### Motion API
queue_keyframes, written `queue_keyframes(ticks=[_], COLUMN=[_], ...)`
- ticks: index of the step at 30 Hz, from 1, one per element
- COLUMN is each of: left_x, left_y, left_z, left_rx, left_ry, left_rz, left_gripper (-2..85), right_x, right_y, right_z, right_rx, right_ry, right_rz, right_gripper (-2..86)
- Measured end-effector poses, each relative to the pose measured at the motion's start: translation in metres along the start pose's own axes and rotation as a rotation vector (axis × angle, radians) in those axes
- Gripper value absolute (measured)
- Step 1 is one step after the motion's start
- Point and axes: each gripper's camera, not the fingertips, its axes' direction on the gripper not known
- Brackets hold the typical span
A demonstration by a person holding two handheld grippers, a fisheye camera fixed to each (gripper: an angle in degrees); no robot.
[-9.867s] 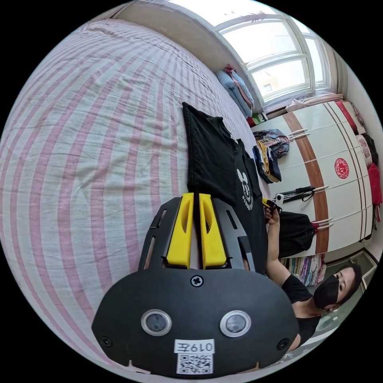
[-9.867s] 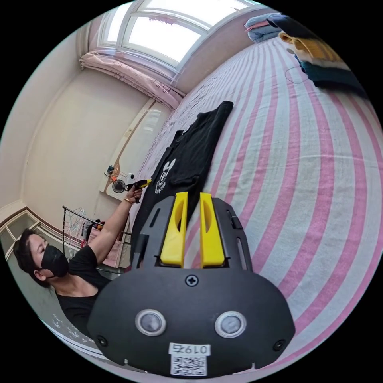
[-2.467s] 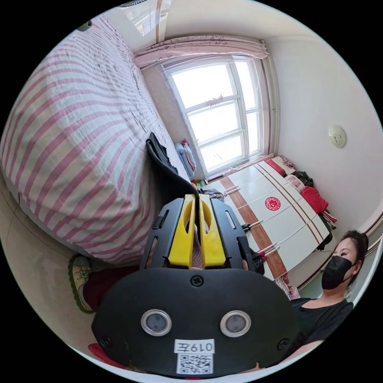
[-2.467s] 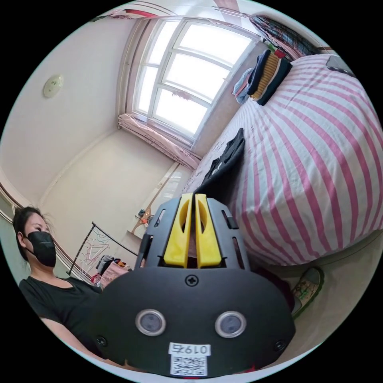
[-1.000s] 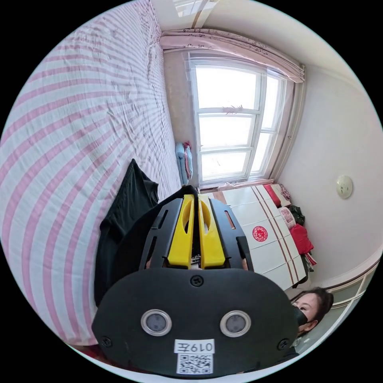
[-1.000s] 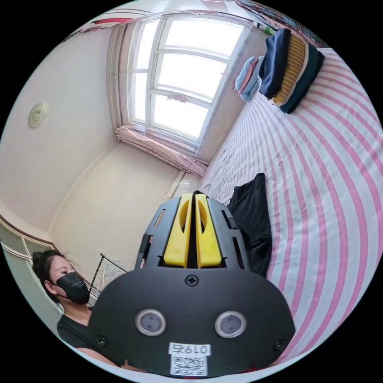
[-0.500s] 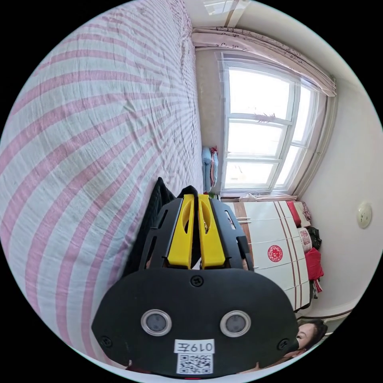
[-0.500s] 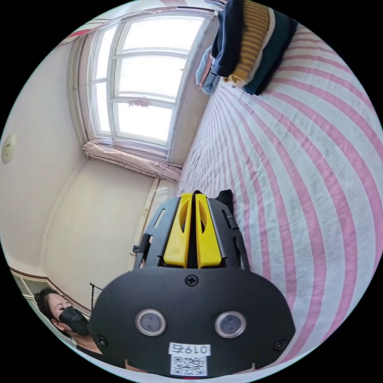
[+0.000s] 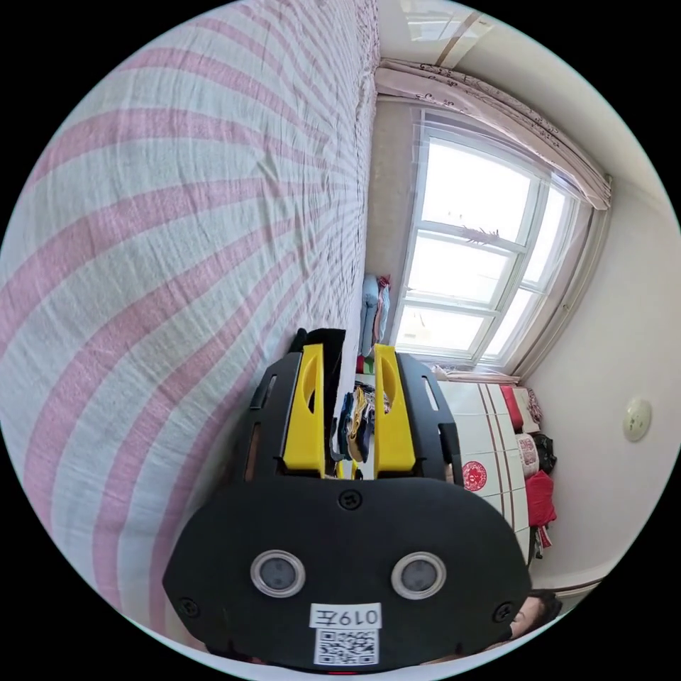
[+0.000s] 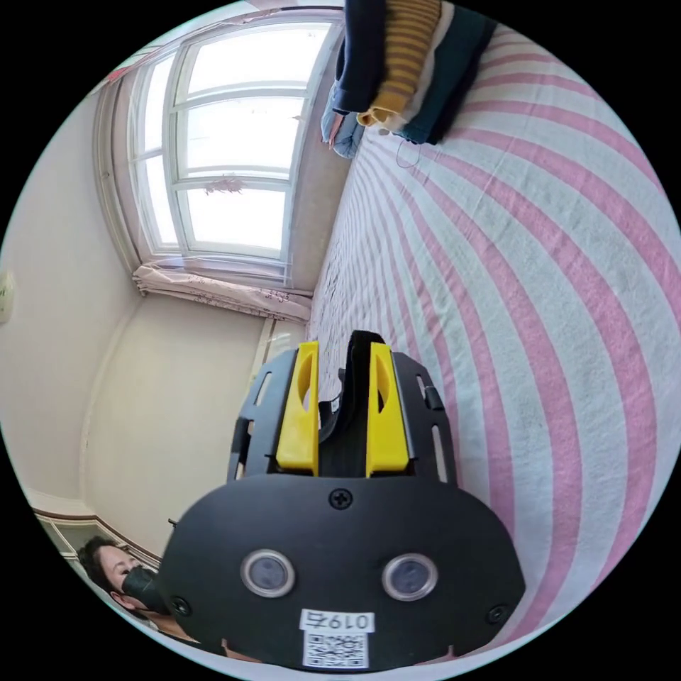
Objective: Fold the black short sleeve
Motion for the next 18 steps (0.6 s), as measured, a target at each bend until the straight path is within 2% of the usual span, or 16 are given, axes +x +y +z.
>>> queue_keyframes(ticks=[9,14,17,18], left_x=[0.012,0.000,-0.005,-0.005], left_y=[-0.013,-0.004,0.005,0.008], left_z=[0.052,0.081,0.093,0.094], left_rx=[0.019,-0.010,-0.072,-0.078], left_ry=[-0.111,-0.047,-0.052,-0.057], left_rz=[0.070,0.022,0.051,0.056], left_gripper=[7.8,7.3,4.4,3.9], right_x=[-0.034,-0.043,-0.053,-0.069], right_y=[0.001,0.013,0.025,0.033], right_z=[0.049,0.071,0.087,0.095], right_rx=[-0.018,-0.009,-0.052,-0.089], right_ry=[0.041,0.020,0.012,0.035], right_rz=[-0.071,-0.046,-0.072,-0.168], right_gripper=[8.0,8.3,4.6,2.5])
